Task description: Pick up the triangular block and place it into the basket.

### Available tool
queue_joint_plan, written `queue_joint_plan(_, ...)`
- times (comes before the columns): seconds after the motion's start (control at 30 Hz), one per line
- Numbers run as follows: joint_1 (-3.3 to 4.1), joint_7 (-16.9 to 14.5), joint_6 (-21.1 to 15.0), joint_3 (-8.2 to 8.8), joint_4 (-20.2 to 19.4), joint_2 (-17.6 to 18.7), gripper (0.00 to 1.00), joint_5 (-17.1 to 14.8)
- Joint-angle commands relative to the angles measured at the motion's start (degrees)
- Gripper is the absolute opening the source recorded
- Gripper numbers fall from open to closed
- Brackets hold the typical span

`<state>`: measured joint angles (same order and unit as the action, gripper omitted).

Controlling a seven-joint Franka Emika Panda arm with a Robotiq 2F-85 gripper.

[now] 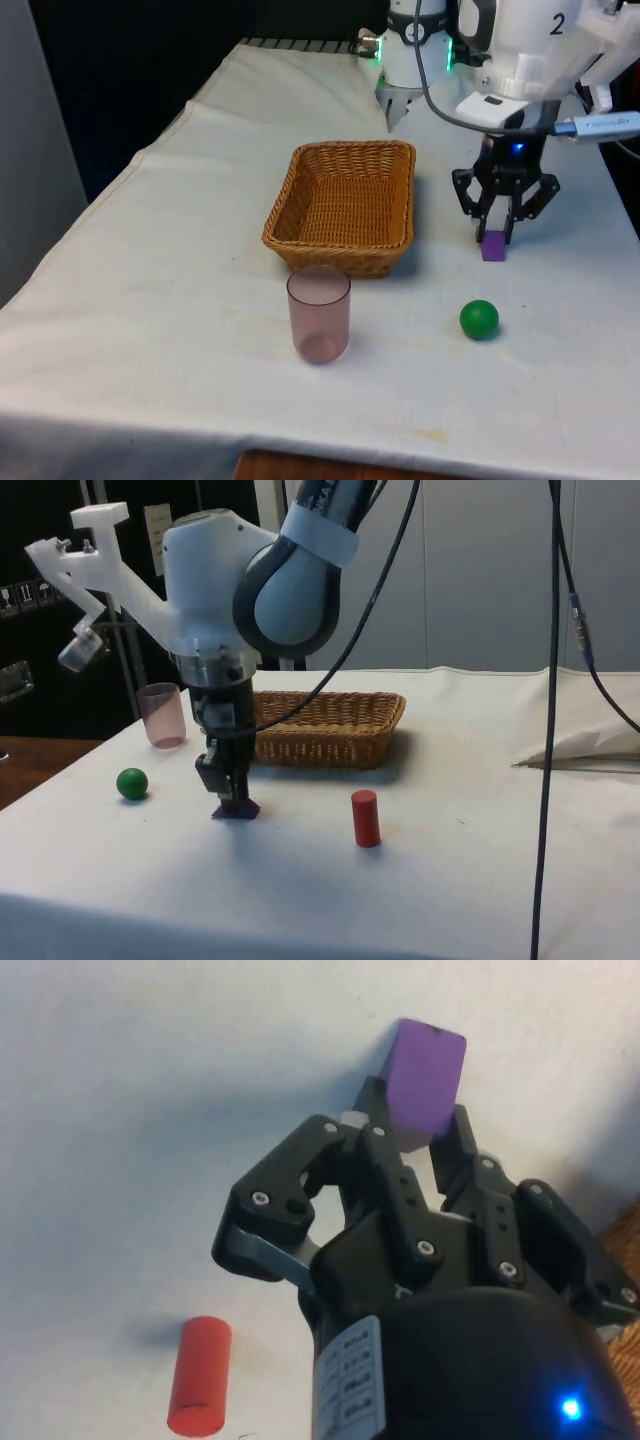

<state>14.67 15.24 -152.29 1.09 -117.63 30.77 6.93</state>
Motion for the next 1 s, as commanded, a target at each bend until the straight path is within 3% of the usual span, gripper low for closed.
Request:
queue_joint_plan(0.0,-0.06,-0.2,0.9,-0.06,-0.3,-1.2,0.33,0.0)
queue_joint_plan(0.97,-0.11,-2.3,12.1,0.17,-0.6,-13.3,0.33,0.0)
